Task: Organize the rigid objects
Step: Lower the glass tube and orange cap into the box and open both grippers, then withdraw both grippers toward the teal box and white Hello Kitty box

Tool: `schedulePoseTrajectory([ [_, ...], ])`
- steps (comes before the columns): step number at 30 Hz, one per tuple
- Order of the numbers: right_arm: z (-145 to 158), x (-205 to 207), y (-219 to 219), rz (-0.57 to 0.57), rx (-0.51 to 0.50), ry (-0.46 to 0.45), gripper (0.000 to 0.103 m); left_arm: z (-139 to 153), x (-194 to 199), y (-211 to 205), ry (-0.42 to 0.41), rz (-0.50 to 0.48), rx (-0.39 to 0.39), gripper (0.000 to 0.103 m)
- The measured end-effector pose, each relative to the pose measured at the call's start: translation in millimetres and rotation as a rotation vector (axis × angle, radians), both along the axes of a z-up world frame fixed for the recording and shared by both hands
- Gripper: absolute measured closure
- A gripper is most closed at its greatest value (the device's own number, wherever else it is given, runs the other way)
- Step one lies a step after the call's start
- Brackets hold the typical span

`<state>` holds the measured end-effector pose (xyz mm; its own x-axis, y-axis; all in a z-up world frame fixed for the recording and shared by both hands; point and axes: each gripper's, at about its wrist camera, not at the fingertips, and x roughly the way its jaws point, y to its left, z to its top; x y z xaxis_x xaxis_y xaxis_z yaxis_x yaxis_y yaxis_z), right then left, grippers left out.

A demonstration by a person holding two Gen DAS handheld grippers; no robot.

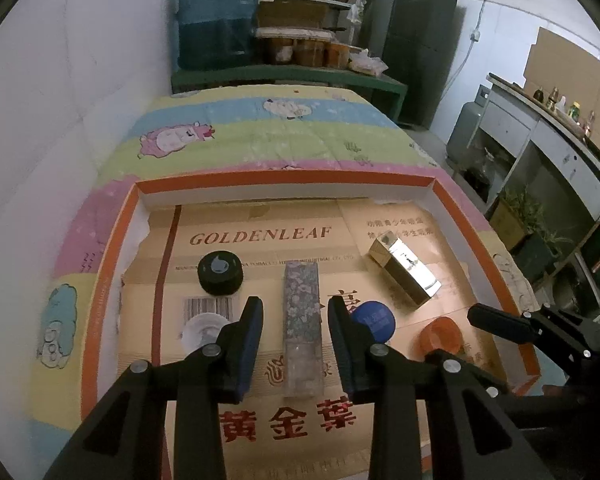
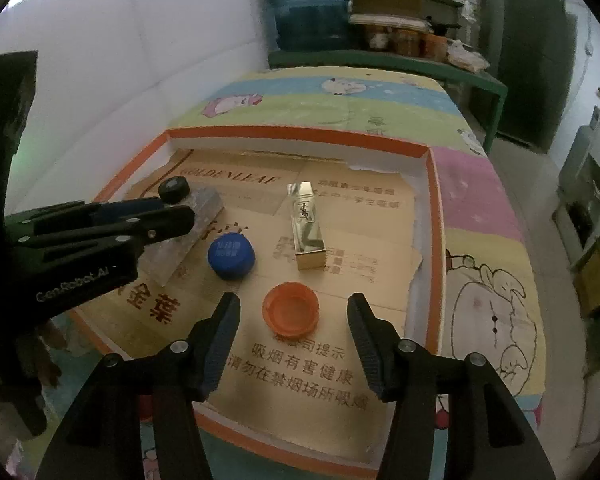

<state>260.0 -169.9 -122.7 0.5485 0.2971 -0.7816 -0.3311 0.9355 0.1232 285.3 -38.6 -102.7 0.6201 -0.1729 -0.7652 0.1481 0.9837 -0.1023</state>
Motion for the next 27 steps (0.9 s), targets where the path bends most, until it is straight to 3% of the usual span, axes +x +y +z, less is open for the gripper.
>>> schedulePoseTrajectory([
  [7,9.1,-10.2,-1.0,-0.004,0.001,-0.012,0.045,9.8,-12.1,0.5,-0.021,0.006,0.008,0.068],
  [8,10.5,-12.2,-1.1,-0.005,0.001,-0.014,0.045,11.7,-14.0,0.6,-0.024,0.008,0.013,0.066],
  [10,13.5,-16.0,-1.2,-0.007,0.001,-0.017,0.045,15.0,-18.4,1.4,-0.032,0.009,0.015,0.047],
  [11,15.6,-18.2,-1.3,-0.007,0.001,-0.02,0.045,16.8,-20.8,2.1,-0.036,0.009,0.011,0.045],
  [27,44.7,-62.6,2.7,-0.014,-0.009,-0.065,0.045,44.7,-68.7,17.4,-0.102,0.028,-0.021,0.044],
])
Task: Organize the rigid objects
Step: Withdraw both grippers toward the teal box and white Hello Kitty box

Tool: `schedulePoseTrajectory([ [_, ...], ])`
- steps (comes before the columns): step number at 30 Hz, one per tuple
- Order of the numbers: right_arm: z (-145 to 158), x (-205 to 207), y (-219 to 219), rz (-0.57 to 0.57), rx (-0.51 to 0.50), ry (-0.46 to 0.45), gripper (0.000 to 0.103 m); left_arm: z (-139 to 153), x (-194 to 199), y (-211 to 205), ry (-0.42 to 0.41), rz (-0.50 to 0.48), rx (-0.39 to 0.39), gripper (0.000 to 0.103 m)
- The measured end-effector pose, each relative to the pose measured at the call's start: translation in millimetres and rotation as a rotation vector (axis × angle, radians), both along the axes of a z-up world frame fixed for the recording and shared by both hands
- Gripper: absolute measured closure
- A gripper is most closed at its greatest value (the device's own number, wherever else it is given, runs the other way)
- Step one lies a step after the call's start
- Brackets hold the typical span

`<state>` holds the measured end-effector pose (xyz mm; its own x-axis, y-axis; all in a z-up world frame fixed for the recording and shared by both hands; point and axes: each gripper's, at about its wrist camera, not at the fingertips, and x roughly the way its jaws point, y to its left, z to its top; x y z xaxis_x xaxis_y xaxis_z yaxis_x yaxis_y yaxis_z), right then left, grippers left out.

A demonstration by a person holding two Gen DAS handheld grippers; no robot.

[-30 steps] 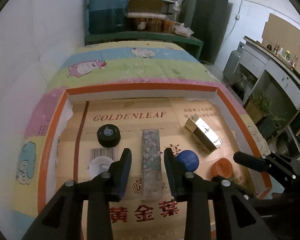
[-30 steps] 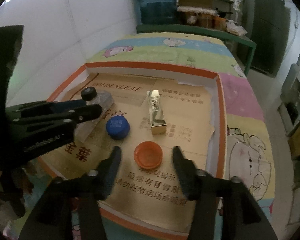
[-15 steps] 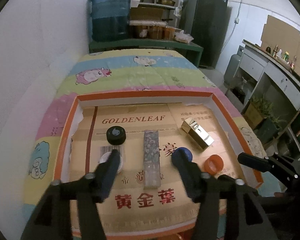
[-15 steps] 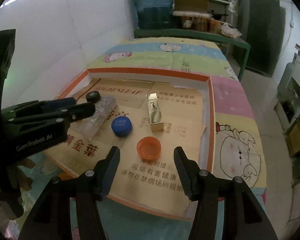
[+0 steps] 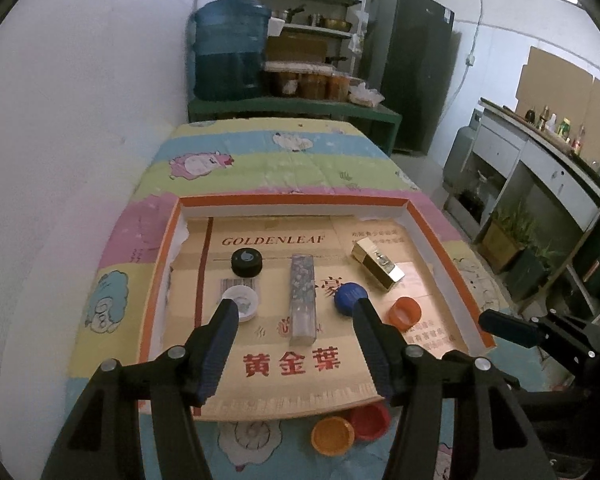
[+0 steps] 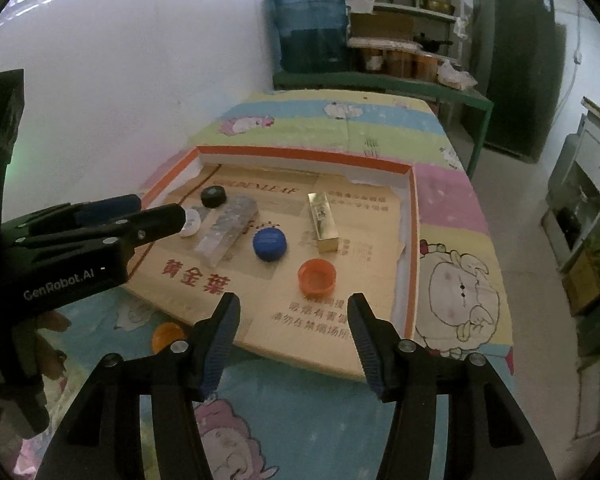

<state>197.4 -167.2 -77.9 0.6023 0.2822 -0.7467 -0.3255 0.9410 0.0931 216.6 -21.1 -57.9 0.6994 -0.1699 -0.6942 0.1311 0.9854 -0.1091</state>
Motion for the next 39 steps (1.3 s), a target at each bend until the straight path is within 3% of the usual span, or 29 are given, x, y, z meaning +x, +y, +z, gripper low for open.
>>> schedulePoseTrajectory([
  [19,27.9,-60.1,20.0,0.029,-0.017,-0.054,0.045,27.9,-64.6,16.3,-0.065,0.034,-0.006,0.044],
  [39,35.3,-106.2,35.4,0.05,-0.025,-0.07,0.045,31.8,-120.7,30.3,-0.088,0.049,-0.012,0.044],
])
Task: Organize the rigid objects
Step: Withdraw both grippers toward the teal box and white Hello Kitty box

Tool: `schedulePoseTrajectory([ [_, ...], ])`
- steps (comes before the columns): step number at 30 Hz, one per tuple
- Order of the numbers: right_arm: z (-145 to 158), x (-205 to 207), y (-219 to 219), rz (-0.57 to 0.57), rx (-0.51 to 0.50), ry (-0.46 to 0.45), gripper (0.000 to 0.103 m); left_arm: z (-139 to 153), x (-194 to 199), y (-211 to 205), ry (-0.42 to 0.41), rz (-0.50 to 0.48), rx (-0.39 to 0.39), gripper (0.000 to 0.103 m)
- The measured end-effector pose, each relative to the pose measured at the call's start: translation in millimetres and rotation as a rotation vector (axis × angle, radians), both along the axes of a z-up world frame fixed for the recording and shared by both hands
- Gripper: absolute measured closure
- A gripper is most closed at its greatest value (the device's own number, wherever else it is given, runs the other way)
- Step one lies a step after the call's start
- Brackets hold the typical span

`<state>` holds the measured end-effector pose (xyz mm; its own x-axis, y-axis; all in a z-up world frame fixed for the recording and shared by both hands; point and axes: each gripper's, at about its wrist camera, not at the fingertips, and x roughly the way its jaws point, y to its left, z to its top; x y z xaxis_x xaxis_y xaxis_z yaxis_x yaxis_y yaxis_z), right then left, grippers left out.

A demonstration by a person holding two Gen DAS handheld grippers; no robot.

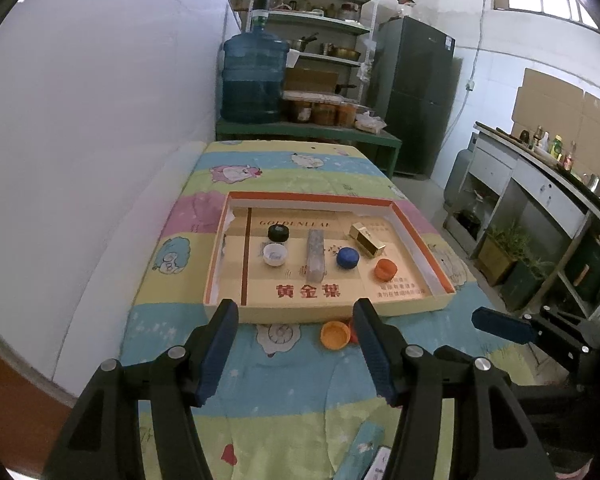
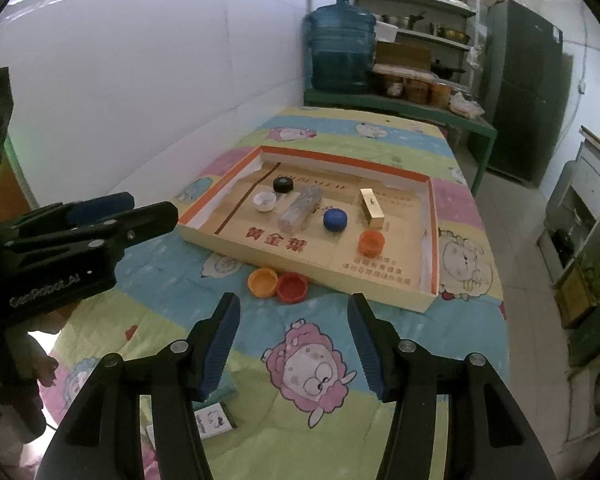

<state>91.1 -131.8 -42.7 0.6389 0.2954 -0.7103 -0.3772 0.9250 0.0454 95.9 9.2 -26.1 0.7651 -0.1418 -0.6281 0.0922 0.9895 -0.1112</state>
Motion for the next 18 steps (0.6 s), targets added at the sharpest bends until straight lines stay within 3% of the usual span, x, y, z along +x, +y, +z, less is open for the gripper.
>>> schedulePoseTrajectory([
  [18,-19.3,-54.5,7.2,0.03,-0.015,0.027,0.045,-11.6,-47.5,6.8,-0.005,-0.002,-0.008,0.044],
])
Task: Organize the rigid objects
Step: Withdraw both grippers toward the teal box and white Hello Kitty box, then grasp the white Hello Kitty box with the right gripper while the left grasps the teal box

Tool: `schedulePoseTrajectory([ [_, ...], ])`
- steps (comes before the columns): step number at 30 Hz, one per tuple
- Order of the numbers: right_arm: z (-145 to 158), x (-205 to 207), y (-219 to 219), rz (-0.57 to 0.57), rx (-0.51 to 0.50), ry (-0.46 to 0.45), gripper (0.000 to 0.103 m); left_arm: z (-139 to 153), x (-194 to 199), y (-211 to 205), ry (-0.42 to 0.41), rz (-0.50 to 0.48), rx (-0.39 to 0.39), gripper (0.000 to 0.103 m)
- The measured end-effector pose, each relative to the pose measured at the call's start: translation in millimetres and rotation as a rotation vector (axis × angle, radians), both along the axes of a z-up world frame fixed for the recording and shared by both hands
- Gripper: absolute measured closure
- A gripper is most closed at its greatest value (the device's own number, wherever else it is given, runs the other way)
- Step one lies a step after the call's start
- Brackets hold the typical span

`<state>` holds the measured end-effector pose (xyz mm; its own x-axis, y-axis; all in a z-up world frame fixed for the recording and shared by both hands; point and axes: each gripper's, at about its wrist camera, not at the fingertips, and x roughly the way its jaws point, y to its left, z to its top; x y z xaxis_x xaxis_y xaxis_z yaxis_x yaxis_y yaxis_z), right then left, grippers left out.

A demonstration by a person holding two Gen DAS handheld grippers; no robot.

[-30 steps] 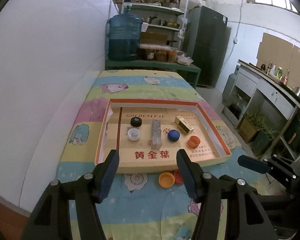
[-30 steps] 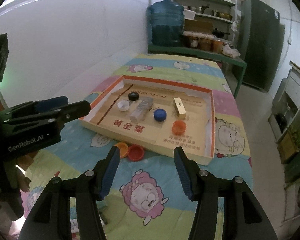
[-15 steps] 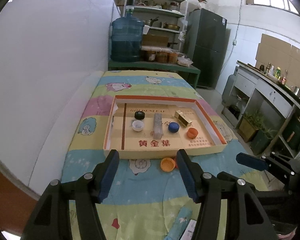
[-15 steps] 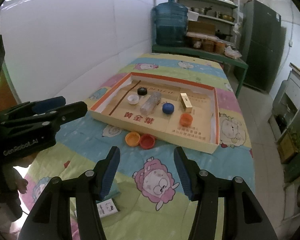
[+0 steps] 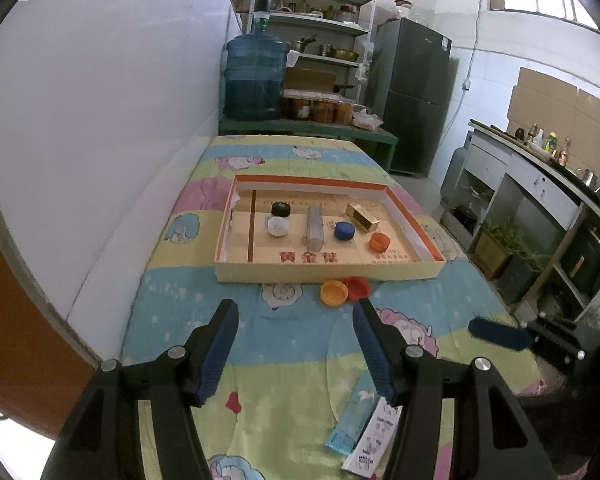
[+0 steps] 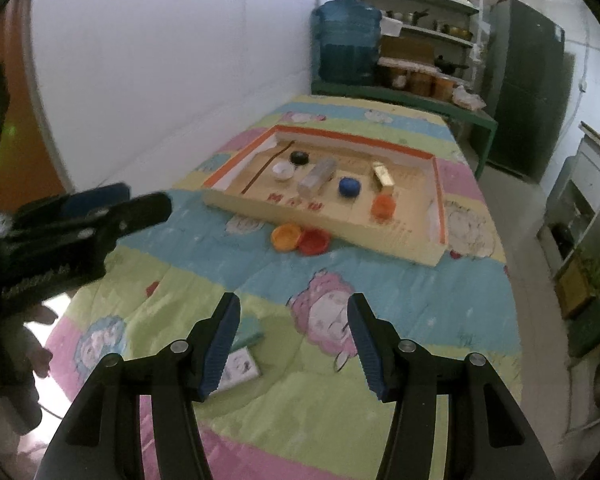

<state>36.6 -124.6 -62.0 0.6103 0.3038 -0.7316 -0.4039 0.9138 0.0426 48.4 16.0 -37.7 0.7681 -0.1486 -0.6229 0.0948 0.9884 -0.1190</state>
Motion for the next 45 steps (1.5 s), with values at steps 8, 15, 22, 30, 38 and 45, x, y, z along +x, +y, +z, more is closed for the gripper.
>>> schedulePoseTrajectory([
  [8,-35.3,-33.8,21.0,0.047,0.0,0.073,0.038,-10.4,-14.8,5.7,0.009,0.008,-0.018,0.044],
  [15,-55.2,-49.1,46.9,0.072,-0.024,0.103,0.037,-13.1,-18.4,9.9,0.013,0.006,-0.025,0.044],
  [22,-63.9,-46.1,61.3,0.007,-0.061,0.084,0.036,-17.6,-19.5,15.9,0.022,0.016,-0.03,0.044],
  [30,-70.8,-37.0,62.7,-0.046,-0.079,0.085,0.035,-22.8,-13.4,22.0,0.036,0.018,-0.036,0.044],
  [38,-72.2,-33.1,18.8,-0.105,-0.058,0.111,0.036,-31.2,-7.3,14.8,0.051,-0.028,-0.054,0.044],
  [45,-71.8,-15.7,17.0,-0.107,-0.035,0.112,0.036,-39.4,-11.9,-2.0,0.064,-0.127,-0.035,0.044],
])
